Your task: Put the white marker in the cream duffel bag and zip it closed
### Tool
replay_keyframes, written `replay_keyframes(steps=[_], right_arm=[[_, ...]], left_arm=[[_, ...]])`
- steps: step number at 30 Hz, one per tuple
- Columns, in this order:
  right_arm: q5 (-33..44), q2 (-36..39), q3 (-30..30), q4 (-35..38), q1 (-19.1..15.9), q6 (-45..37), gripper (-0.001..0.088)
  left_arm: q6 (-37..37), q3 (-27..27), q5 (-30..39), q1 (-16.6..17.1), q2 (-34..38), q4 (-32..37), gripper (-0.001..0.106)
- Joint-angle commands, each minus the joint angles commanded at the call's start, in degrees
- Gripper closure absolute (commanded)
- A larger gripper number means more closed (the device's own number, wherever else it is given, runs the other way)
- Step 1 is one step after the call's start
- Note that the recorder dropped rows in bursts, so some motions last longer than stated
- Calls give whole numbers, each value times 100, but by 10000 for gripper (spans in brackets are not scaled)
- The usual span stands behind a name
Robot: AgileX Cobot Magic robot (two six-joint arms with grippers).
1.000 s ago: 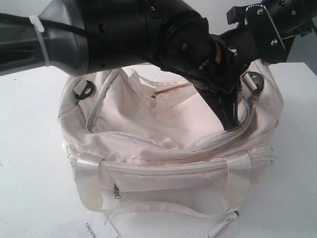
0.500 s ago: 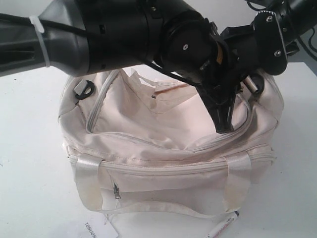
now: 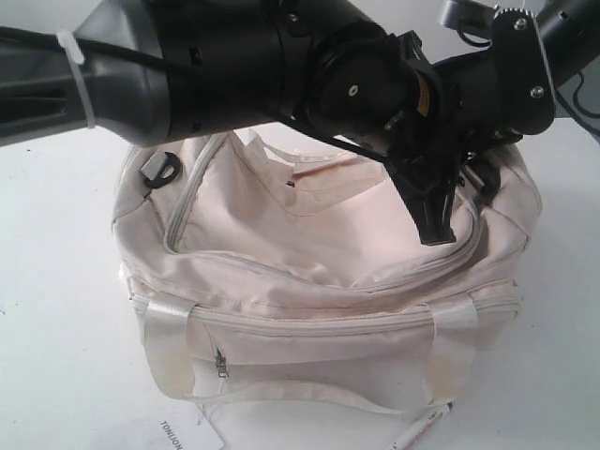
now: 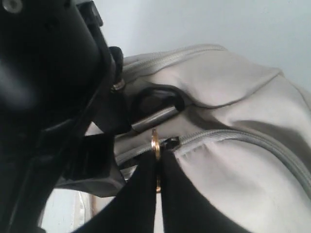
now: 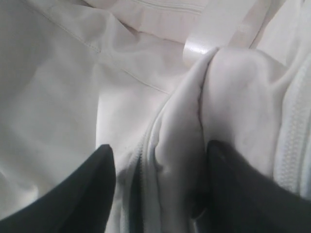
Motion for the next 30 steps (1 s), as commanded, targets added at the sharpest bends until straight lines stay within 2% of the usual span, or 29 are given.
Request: replay_keyframes(steps=[3,5,11,14,15,30], right_arm=[[75,55,0,0,0,-12,346],[154,65,0,0,0,-70,397],[193,65,0,0,0,-83,721],[180,65,0,0,0,-83,850],[159,65,0,11,0,-83,868],[-546,44,0,666,0,-30,868]], left_arm=[[0,0,0,0,0,12,1053],[0,0,0,0,0,12,1053],[0,0,0,0,0,12,1053],[0,0,0,0,0,12,1053],[0,0,0,0,0,12,1053],[-23,0,25,-3,0,-63,1053]])
